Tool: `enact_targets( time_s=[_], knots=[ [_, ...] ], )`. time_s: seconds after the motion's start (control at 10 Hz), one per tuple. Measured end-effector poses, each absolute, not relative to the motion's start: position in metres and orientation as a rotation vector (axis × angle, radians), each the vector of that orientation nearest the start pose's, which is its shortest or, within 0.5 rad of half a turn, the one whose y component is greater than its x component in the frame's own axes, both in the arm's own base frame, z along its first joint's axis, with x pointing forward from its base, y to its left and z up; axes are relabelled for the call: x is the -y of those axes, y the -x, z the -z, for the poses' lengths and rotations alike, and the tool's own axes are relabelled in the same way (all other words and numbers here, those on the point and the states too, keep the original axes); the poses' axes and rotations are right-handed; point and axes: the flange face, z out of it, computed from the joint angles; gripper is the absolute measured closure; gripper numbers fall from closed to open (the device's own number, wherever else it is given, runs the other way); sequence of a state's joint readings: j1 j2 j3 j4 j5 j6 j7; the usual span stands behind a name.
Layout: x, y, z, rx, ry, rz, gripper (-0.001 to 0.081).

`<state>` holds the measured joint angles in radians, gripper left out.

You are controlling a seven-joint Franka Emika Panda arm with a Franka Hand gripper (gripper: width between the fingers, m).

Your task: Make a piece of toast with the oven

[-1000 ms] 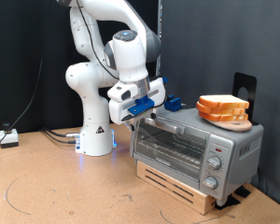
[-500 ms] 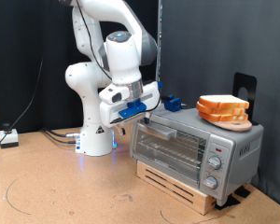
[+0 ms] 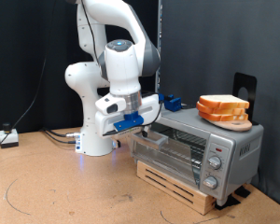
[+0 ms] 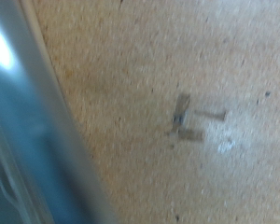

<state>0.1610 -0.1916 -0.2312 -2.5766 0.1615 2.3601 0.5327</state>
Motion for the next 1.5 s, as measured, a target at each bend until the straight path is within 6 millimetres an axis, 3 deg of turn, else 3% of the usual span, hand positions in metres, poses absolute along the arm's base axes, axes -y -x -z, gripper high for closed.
enact_targets(
  time_s=[0.3,0.6,0.9,1.2,1.3,1.5],
  knots=[
    [0.029,-0.457,-0.331,-1.043,2.784,-0.068,-0.0001],
    [0.039,-0.464,-0.32,-1.083,2.805,-0.151,-0.0001],
    [0.087,-0.457,-0.306,-1.202,2.837,-0.191,-0.0001],
    [0.138,-0.439,-0.3,-1.193,2.86,-0.266,-0.0001],
    [0.148,-0.434,-0.3,-1.173,2.86,-0.284,-0.0001],
    [0.14,-0.435,-0.303,-1.136,2.811,-0.299,-0.0001]
  ],
)
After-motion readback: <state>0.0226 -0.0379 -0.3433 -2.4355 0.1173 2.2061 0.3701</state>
